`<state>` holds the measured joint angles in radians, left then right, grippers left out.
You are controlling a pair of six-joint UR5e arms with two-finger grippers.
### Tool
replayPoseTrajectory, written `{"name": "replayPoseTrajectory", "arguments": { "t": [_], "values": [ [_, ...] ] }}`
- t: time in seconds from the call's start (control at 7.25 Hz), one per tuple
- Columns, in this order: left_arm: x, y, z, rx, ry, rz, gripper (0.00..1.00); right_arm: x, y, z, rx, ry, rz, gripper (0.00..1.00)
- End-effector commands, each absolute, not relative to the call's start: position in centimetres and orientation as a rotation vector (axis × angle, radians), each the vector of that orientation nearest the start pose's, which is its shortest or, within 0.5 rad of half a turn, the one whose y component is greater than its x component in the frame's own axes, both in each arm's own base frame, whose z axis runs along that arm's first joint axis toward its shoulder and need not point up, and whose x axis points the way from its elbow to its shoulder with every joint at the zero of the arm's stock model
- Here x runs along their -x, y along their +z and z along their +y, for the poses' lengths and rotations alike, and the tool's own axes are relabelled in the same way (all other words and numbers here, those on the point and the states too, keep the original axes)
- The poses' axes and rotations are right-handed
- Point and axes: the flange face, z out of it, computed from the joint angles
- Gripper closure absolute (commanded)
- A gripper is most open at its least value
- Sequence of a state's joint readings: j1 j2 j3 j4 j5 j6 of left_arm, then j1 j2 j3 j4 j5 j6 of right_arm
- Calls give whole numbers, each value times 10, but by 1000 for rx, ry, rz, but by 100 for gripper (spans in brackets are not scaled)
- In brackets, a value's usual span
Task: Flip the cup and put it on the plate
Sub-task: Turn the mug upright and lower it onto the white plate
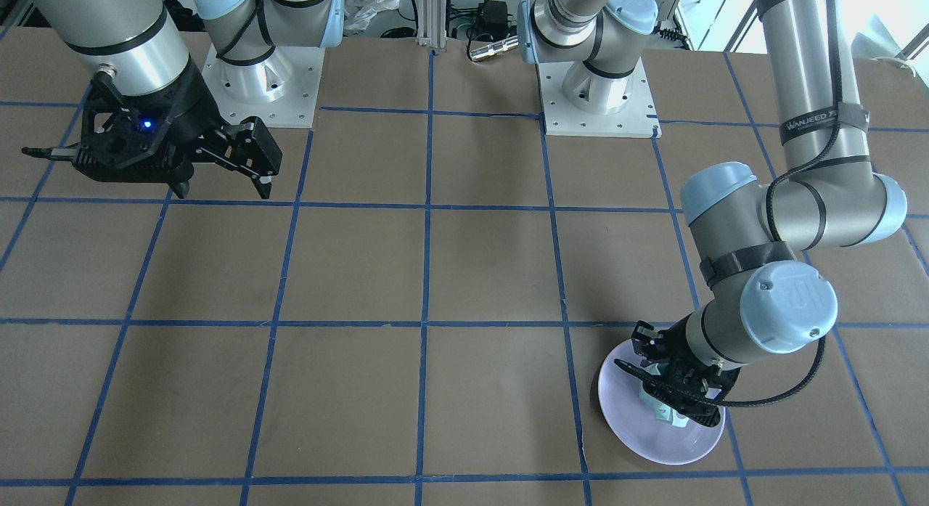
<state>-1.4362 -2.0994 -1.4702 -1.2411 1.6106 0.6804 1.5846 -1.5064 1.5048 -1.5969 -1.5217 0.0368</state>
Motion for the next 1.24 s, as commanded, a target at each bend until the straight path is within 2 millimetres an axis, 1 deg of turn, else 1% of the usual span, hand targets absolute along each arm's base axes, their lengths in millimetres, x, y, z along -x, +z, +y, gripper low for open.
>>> {"name": "replayPoseTrajectory", "arguments": {
  "t": [0.0, 0.14, 0.28, 0.55, 0.69, 0.83, 1.1],
  "values": [
    [44, 281, -667, -854, 125, 3014, 0, -145, 491, -520, -35, -41, 3091, 0],
    [46, 301, -661, -853, 100, 3012, 0, -145, 491, -520, -35, -41, 3091, 0],
    [51, 330, -651, -790, 102, 3028, 0, -145, 491, -520, -35, -41, 3091, 0],
    [74, 399, -610, -661, 103, 3055, 0, -145, 491, -520, -35, -41, 3091, 0],
    [86, 428, -588, -597, 97, 3065, 0, -145, 491, -520, -35, -41, 3091, 0],
    [98, 453, -568, -502, 82, 3075, 0, -145, 491, -520, -35, -41, 3091, 0],
    [111, 491, -528, -392, 50, 3094, 0, -145, 491, -520, -35, -41, 3091, 0]
  ]
}}
